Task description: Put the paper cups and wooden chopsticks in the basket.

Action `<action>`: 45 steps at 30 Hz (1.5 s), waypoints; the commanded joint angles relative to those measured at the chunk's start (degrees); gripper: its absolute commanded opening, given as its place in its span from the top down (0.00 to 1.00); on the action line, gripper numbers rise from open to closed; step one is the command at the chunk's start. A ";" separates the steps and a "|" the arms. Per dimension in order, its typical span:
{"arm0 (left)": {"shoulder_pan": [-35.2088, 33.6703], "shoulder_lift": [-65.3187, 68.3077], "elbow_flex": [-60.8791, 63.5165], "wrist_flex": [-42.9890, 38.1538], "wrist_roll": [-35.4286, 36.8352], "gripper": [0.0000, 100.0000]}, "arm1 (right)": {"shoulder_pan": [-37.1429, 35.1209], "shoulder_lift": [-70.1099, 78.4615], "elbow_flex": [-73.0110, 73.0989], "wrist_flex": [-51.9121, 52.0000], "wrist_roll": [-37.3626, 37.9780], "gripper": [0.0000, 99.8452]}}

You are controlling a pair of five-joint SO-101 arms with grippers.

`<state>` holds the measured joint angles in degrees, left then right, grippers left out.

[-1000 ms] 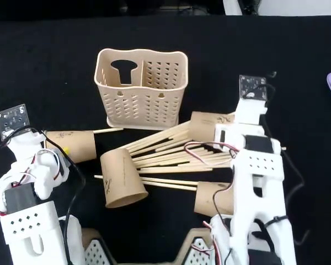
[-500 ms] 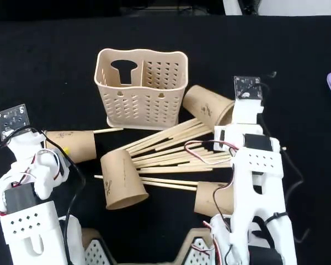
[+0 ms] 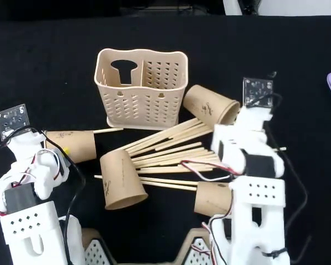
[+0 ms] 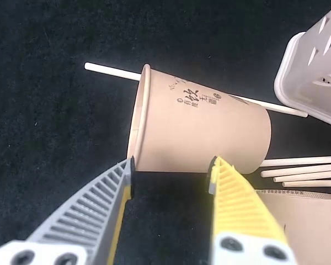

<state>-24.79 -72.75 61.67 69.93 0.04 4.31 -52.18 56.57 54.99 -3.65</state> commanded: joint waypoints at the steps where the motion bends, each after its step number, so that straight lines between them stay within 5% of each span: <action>1: -0.40 -0.53 -0.40 -1.14 0.35 0.76 | -3.43 2.68 0.40 -5.01 -4.31 0.77; 23: -0.40 -0.53 -0.40 -1.14 0.35 0.76 | -3.25 16.22 1.89 -23.74 -7.91 0.80; 45: -0.40 -0.53 -0.40 -1.14 0.35 0.76 | -2.99 28.44 -2.24 -26.55 -7.91 0.80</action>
<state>-24.79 -72.75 61.67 69.93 0.04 0.35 -25.19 58.15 29.85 -11.03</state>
